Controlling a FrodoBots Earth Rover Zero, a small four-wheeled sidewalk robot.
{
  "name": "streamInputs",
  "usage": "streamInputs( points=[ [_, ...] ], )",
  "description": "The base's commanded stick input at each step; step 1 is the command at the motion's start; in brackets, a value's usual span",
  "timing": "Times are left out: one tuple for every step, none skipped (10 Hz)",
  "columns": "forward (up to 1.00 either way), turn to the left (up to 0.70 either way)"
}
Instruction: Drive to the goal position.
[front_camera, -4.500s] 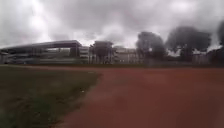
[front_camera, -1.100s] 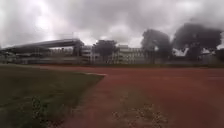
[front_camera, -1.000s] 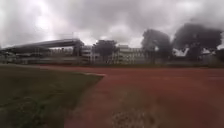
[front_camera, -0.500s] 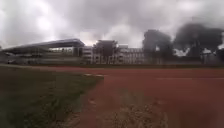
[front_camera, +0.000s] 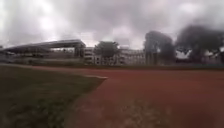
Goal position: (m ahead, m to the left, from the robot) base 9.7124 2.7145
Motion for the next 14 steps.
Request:
streamInputs(
  points=[
    [0.7,0.0],
    [0.7,0.0],
    [0.7,0.0],
    [0.7,0.0],
    [0.7,0.0],
    [0.7,0.0],
    [0.7,0.0],
    [0.7,0.0],
    [0.7,0.0],
    [0.7,0.0],
    [0.7,0.0],
    [0.7,0.0],
    [0.7,0.0],
    [0.7,0.0]
  ],
)
